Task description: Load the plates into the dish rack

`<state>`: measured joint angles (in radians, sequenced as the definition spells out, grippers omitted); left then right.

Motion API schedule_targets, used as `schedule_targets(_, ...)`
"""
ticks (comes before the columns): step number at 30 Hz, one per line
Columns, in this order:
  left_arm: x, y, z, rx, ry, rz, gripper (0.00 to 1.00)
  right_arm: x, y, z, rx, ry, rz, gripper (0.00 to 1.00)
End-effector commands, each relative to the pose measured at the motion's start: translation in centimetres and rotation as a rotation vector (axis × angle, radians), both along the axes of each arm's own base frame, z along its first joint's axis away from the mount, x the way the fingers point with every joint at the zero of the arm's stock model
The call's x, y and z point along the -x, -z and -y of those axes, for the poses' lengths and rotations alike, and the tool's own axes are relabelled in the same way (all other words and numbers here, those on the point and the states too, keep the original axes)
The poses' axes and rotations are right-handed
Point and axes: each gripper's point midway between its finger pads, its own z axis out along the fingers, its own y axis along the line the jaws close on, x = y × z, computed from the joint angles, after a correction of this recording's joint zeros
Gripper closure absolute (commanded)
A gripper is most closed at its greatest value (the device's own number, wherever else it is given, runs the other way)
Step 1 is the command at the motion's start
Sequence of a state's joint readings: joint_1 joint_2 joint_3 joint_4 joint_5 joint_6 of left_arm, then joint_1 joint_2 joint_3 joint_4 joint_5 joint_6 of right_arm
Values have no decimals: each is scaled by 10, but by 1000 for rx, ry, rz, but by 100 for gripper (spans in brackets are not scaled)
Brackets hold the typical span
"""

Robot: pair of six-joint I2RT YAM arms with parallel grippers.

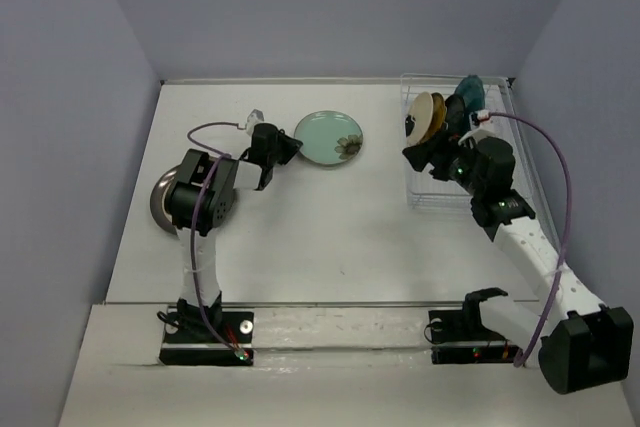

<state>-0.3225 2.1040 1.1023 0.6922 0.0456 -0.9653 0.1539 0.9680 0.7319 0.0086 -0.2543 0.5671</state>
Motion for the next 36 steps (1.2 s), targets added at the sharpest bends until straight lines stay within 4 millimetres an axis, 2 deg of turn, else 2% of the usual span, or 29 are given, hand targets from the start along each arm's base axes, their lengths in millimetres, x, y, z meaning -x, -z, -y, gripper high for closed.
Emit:
schedule_targets(1, 12, -74, -15, 44, -5, 171, 94, 0, -15, -48, 33, -160, 50, 13)
schedule_targets(2, 20, -94, -16, 61, 1, 213, 94, -1, -12, -65, 51, -203, 42, 12)
schedule_targets(5, 41, -127, -13, 120, 41, 278, 94, -11, -2, -90, 85, -247, 13, 9)
schedule_targets(8, 65, -154, -10, 172, 89, 331, 94, -27, 16, -97, 120, -244, -37, 6)
schedule_targets(11, 91, -172, -8, 206, 137, 368, 94, -38, 26, -99, 135, -232, -64, 3)
schedule_targets(12, 99, -176, -6, 222, 149, 373, 94, -42, 35, -99, 144, -227, -87, 2)
schedule_targets(13, 109, -175, -6, 235, 166, 379, 94, -45, 37, -100, 147, -224, -93, 2)
schedule_targets(14, 118, -189, -5, 253, 180, 411, 94, -46, 39, -103, 148, -237, -99, 1)
schedule_targets(16, 132, -194, 1, 269, 232, 422, 94, -51, 40, -108, 147, -258, -109, 0)
schedule_targets(19, 151, -200, 3, 282, 268, 438, 94, -52, 42, -115, 136, -291, -118, 0)
schedule_targets(23, 173, -209, 7, 301, 331, 460, 94, -43, 38, -131, 71, -383, -107, 2)
schedule_targets(26, 187, -216, 15, 324, 394, 469, 94, -30, 32, -146, 4, -488, -79, 17)
schedule_targets(27, 192, -218, 17, 330, 411, 471, 94, -22, 29, -152, -36, -534, -84, 27)
schedule_targets(28, 197, -222, 19, 338, 432, 478, 94, -17, 26, -155, -61, -560, -77, 54)
schedule_targets(29, 204, -229, 18, 346, 443, 492, 93, -15, 16, -159, -92, -588, -34, 69)
schedule_targets(30, 208, -232, 19, 352, 449, 498, 87, -3, 12, -163, -143, -631, -46, 87)
schedule_targets(31, 213, -232, 19, 347, 461, 491, 79, 0, 2, -165, -167, -653, -14, 93)
schedule_targets(32, 219, -243, 17, 333, 469, 525, 61, 8, -10, -165, -197, -669, 1, 93)
schedule_targets(33, 222, -246, 16, 333, 471, 524, 52, 7, -12, -165, -204, -658, 4, 93)
schedule_targets(34, 226, -249, 16, 298, 485, 545, 45, 11, -34, -161, -212, -645, 56, 93)
schedule_targets(35, 232, -255, 13, 269, 488, 542, 34, 5, -46, -151, -216, -600, 87, 93)
schedule_targets(36, 235, -257, 11, 238, 489, 544, 30, 3, -60, -142, -220, -570, 118, 93)
